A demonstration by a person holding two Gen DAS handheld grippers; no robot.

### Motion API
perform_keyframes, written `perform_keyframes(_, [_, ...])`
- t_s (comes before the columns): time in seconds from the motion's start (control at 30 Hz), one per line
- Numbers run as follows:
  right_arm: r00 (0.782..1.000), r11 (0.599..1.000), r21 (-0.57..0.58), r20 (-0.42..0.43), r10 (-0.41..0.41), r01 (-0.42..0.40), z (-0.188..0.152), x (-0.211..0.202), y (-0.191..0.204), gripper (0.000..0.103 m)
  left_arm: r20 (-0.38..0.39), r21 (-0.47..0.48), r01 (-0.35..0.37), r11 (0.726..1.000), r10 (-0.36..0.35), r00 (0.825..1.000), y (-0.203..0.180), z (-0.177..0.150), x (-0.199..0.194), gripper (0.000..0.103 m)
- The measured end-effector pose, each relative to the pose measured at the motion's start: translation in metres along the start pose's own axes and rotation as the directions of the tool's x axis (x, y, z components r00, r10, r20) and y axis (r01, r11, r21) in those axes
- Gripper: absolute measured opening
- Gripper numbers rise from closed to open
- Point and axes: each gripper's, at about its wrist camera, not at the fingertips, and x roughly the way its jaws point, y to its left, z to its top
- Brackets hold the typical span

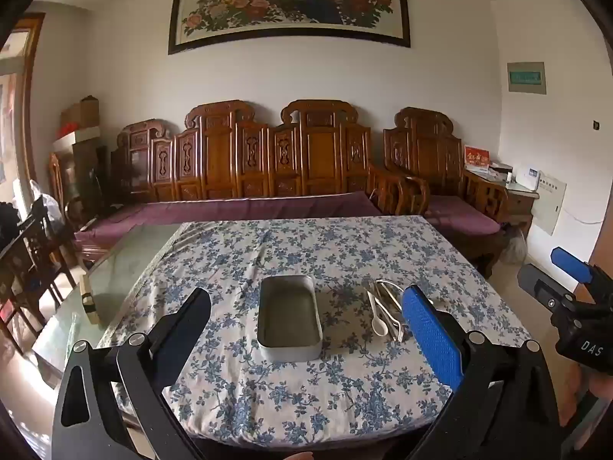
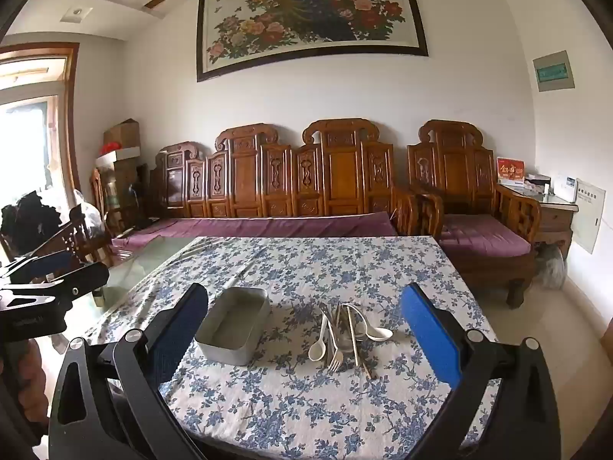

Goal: Organize utensils

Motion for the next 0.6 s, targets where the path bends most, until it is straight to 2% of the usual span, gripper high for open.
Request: perform_keyframes(0.6, [1.000, 1.000, 0.005, 0.004, 0.001, -0.001, 0.0010, -0.0002, -0.0010, 0.101, -0.009, -0.007, 0.009, 1.000, -0.009, 1.000, -0.0034, 0.0004, -0.0004, 0.097])
